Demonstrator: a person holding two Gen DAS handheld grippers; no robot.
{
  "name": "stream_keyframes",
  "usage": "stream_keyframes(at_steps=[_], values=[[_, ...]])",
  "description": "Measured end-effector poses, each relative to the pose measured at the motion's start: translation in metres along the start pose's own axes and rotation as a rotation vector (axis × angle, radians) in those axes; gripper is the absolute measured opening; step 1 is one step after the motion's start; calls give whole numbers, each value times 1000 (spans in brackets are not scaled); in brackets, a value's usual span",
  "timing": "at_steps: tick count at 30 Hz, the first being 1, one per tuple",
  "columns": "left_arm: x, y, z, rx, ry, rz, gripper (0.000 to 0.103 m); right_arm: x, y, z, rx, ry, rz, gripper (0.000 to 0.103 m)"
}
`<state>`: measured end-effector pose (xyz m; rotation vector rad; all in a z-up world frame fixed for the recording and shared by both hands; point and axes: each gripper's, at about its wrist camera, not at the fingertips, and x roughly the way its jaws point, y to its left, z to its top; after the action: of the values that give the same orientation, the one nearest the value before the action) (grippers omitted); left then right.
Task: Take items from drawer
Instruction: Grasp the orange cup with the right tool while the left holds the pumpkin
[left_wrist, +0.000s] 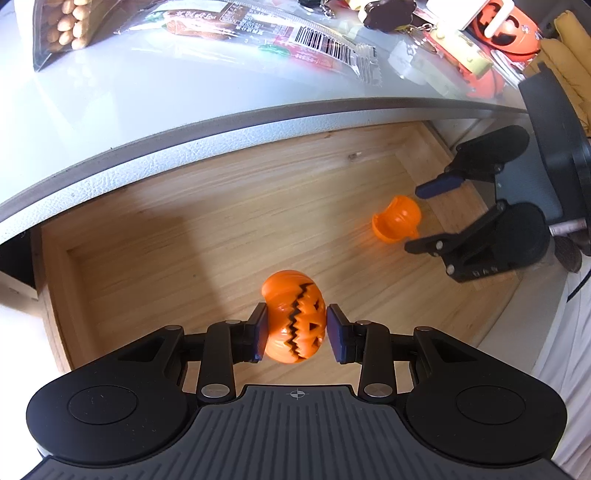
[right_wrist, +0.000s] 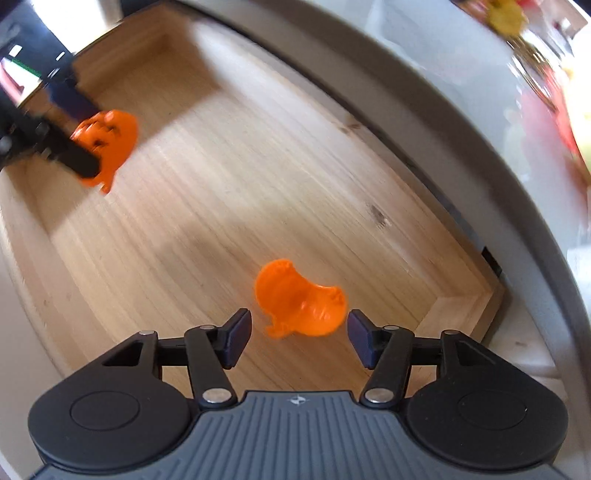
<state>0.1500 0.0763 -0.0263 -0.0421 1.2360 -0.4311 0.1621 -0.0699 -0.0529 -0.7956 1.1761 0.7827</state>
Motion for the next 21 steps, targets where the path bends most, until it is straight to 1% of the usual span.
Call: stream_keyframes(at_steps=[3, 5, 6, 8, 12, 16, 17, 19, 20, 21], values=[[-3, -1, 0, 2, 5, -1, 37, 2, -6, 8, 69, -4, 51, 61], [-1, 0, 0, 4, 8, -3, 37, 5, -8, 11, 93, 0, 70, 61], [-1, 0, -1, 3, 9, -5, 37, 9, -15, 10, 99, 8, 76, 61], [1, 1, -1, 0, 10, -8, 37, 18, -21, 14, 105, 28, 90, 61], [1, 1, -1, 0, 13, -11, 37, 34, -22, 10, 104, 64, 114, 61], [3, 0, 0, 1, 21, -8, 37, 38, -14, 13, 83, 57, 104, 60], [4, 0, 0, 2, 24, -5, 37, 38, -12, 14, 81, 53, 98, 59], [3, -2, 1, 5, 31, 4, 37, 38, -6, 17, 68, 48, 103, 50], [2, -4, 1, 10, 34, 10, 37, 38, -3, 18, 61, 52, 115, 42], [2, -5, 1, 17, 36, 14, 37, 38, 1, 19, 54, 58, 119, 42]])
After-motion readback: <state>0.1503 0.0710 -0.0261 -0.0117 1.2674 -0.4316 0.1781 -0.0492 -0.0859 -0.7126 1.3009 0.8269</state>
